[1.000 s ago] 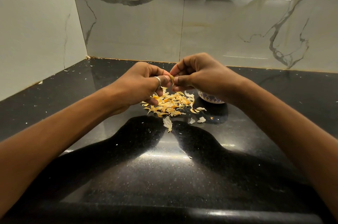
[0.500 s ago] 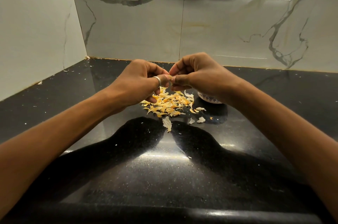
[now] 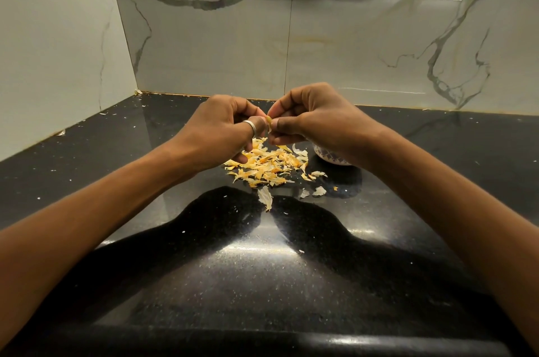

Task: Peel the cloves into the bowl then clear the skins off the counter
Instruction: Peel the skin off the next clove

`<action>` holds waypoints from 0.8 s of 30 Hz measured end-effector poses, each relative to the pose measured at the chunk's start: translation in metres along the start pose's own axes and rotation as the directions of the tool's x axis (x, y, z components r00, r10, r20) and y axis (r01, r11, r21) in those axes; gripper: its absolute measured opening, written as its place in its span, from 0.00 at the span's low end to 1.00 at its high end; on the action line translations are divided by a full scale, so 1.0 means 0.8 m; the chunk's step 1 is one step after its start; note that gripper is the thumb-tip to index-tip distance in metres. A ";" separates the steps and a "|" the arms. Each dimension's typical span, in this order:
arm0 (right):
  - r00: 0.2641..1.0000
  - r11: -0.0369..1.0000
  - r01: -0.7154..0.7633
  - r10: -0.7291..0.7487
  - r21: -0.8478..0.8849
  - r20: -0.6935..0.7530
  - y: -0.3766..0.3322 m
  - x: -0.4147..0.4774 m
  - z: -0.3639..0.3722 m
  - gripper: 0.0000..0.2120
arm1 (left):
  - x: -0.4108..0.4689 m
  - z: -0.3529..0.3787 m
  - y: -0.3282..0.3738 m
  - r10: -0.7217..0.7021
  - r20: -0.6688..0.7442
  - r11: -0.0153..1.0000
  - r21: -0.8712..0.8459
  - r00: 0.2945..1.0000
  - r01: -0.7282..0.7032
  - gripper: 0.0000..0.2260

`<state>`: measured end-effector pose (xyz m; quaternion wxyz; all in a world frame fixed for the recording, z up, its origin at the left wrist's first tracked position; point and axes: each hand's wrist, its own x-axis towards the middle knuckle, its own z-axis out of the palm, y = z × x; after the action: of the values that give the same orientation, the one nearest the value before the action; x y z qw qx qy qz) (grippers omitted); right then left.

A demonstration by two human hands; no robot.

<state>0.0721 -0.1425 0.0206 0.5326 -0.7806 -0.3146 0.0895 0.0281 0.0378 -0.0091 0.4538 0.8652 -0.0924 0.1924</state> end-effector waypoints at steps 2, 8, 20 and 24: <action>1.000 1.000 0.008 -0.008 -0.004 -0.005 0.001 0.000 0.001 0.07 | 0.000 0.000 -0.001 0.000 -0.009 1.000 0.003 1.000 0.000 0.03; 0.997 0.998 0.040 -0.043 -0.047 -0.059 0.006 0.001 0.004 0.04 | -0.001 -0.001 -0.002 -0.015 -0.030 1.000 -0.022 0.999 0.015 0.03; 0.998 0.999 0.027 -0.025 0.033 -0.058 0.004 0.001 0.008 0.03 | -0.002 -0.001 -0.001 0.011 -0.027 0.999 -0.039 1.000 -0.012 0.05; 0.998 0.999 0.031 -0.030 0.022 -0.056 0.006 0.002 0.011 0.02 | -0.002 0.000 -0.003 0.023 -0.031 1.000 -0.009 0.999 -0.024 0.05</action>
<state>0.0710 -0.1362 0.0129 0.5514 -0.7717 -0.3106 0.0633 0.0273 0.0390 -0.0114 0.4570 0.8588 -0.0965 0.2105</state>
